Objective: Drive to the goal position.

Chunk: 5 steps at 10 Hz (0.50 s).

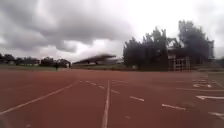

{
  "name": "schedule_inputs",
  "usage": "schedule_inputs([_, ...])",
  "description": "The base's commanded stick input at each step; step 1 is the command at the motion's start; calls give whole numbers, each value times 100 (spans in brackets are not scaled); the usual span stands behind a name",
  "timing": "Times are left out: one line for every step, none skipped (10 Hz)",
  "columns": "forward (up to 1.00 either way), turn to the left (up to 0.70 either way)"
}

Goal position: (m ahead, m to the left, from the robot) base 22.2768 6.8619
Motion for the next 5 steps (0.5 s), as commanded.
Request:
schedule_inputs([70, 0])
schedule_inputs([70, 0])
schedule_inputs([70, 0])
schedule_inputs([70, 0])
schedule_inputs([70, 0])
